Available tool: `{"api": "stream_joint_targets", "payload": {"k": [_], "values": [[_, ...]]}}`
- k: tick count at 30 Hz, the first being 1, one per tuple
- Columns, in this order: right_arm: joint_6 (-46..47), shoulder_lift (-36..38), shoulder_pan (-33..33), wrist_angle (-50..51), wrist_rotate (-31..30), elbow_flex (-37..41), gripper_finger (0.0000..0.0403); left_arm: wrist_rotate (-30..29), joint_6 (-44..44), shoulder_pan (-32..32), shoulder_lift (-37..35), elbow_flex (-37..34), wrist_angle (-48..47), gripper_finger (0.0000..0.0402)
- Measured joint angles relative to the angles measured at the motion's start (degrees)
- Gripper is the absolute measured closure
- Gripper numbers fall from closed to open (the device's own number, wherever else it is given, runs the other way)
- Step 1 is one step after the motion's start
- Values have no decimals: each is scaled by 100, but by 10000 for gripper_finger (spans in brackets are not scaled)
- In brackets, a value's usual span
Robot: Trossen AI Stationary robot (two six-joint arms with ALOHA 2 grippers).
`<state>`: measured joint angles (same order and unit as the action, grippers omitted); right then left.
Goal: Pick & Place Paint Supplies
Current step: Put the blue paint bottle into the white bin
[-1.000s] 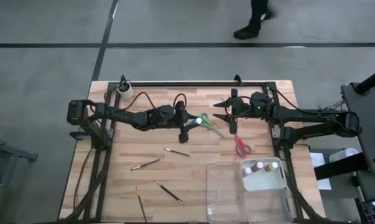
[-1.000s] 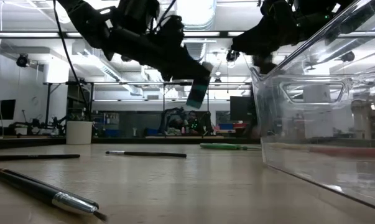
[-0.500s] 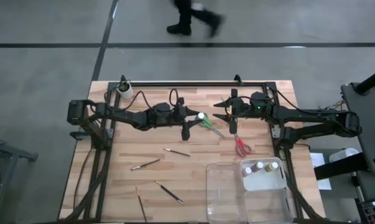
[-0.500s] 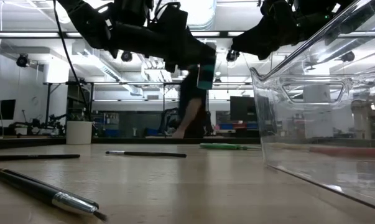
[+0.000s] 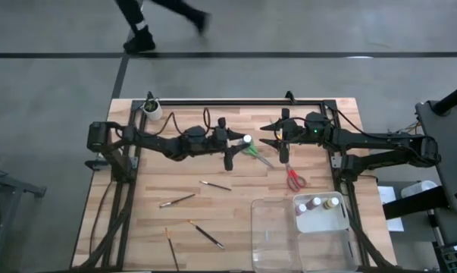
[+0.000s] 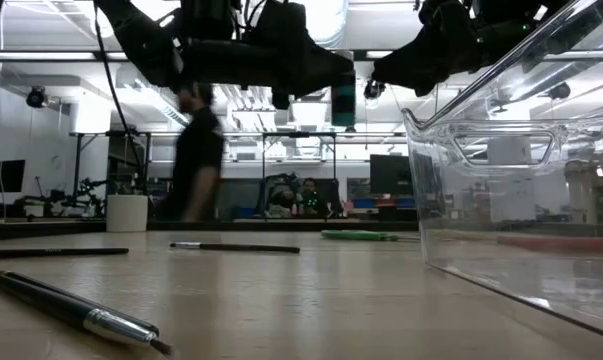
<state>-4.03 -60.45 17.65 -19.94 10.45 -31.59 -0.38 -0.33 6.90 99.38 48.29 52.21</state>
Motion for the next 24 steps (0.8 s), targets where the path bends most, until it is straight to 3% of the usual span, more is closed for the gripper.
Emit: {"api": "stream_joint_targets", "payload": {"k": [5, 14, 24], "values": [[0, 0, 0, 0, 1, 0, 202, 2, -69, -7, 571, 0, 651, 251], [0, 0, 2, 0, 0, 0, 202, 1, -1173, -11, 1799, 134, 1972, 250], [0, 0, 2, 0, -1, 0, 202, 0, -972, -87, 2578, 579, 1977, 239]]}}
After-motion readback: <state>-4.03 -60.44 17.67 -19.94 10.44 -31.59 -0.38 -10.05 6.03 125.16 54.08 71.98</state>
